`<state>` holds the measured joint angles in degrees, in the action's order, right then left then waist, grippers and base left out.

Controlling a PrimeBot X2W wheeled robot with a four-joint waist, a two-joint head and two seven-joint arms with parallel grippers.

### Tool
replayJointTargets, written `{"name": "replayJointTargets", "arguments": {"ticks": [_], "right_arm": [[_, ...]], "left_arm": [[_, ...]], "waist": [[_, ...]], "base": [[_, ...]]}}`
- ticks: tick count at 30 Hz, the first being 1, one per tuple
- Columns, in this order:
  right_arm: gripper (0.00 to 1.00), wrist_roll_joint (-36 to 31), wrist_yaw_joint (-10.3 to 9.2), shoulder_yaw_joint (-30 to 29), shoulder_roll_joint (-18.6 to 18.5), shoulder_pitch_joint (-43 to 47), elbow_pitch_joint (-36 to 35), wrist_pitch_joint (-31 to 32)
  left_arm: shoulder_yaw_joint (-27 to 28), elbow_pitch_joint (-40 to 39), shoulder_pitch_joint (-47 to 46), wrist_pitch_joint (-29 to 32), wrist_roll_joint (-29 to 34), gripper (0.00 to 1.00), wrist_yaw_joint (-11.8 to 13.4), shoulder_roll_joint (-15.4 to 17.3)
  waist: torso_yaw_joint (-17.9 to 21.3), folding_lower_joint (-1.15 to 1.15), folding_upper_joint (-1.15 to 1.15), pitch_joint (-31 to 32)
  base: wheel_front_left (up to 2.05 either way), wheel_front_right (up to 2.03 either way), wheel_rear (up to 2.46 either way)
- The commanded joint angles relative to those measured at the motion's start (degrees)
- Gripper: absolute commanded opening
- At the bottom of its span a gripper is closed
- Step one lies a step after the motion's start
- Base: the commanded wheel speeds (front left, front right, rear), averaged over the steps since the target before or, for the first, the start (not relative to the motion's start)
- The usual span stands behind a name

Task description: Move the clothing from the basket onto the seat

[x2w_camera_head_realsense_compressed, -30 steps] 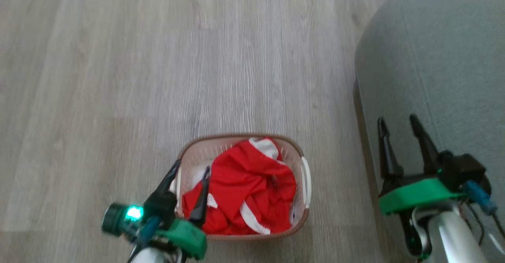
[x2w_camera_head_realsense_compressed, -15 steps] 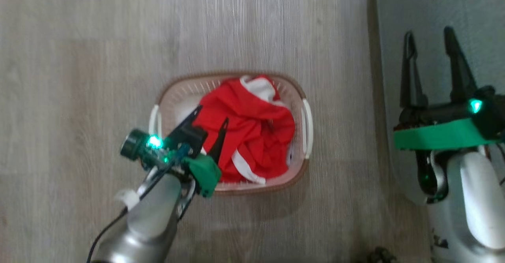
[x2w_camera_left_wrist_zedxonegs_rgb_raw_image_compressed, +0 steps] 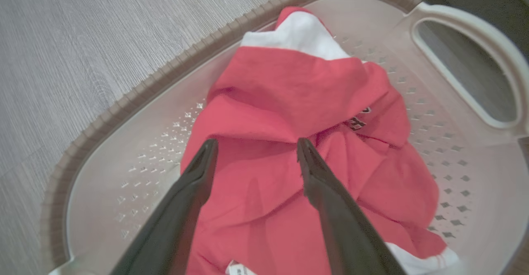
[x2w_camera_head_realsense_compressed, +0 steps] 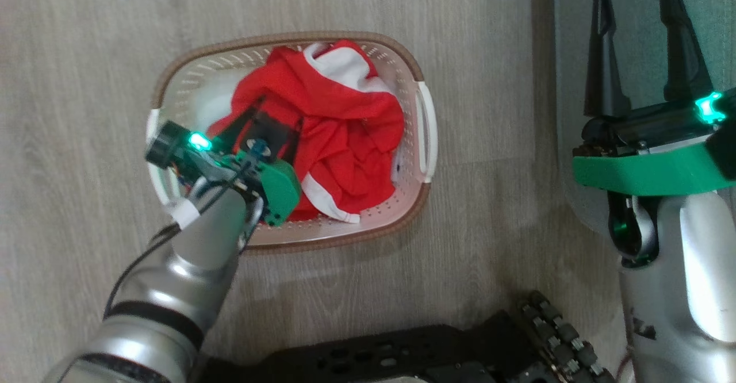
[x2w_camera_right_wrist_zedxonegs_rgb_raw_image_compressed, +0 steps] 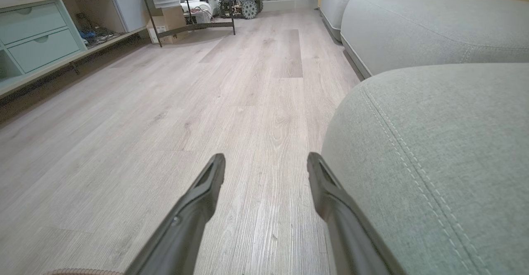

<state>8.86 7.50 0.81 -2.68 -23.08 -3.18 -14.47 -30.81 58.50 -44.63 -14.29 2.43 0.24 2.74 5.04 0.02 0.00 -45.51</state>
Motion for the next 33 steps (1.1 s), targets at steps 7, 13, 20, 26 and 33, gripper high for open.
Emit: {"name": "replayJointTargets", "arguments": {"ticks": [7,13,20,26,33], "right_arm": [[1.0,1.76,-0.01,2.3,-0.2,0.19,-2.42,-0.52],[1.0,2.45,-0.01,3.01,-0.2,0.09,-2.76,-0.52],[1.0,2.69,-0.01,3.24,-0.2,-0.08,-3.12,-0.52],[1.0,3.14,-0.01,3.33,-0.2,-0.31,-3.1,-0.52],[1.0,3.51,-0.01,3.42,-0.2,-0.58,-2.75,-0.52]], "left_arm": [[1.41,4.98,-3.58,-0.71,0.7,1.0,4.44,2.25],[1.14,8.55,-6.31,-0.71,0.46,1.0,6.49,2.38],[0.58,10.54,-8.49,-0.71,0.38,1.0,8.74,2.14],[-0.4,10.47,-9.56,-0.71,0.5,1.0,9.71,1.98],[-1.16,9.89,-9.67,-0.71,0.18,0.49,9.72,1.96]], "waist": [[2.42,-0.02,0.0,-3.14],[3.36,-0.02,0.0,-4.33],[3.68,-0.02,0.0,-5.65],[3.74,-0.02,0.0,-6.53],[3.89,-0.02,0.0,-6.86]], "base": [[0.0,0.0,0.0],[0.0,0.0,0.0],[0.0,0.0,0.0],[0.0,0.0,0.0],[0.0,0.0,0.0]]}}
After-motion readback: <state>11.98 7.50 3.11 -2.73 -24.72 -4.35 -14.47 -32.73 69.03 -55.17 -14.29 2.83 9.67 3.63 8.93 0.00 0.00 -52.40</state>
